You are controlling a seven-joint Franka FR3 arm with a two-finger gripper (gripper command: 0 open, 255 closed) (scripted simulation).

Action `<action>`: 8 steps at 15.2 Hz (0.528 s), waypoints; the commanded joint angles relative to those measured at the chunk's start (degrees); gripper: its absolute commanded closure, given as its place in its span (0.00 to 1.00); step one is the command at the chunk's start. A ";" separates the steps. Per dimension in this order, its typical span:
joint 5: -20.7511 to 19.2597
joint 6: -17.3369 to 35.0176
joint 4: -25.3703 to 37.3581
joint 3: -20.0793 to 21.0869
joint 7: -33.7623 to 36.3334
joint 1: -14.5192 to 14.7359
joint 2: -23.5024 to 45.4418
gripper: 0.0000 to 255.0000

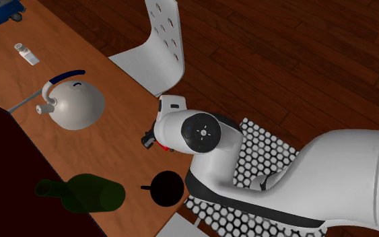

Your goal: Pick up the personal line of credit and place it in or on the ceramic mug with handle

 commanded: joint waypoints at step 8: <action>2.38 -8.89 3.48 -4.29 -3.29 3.94 -5.04 1.00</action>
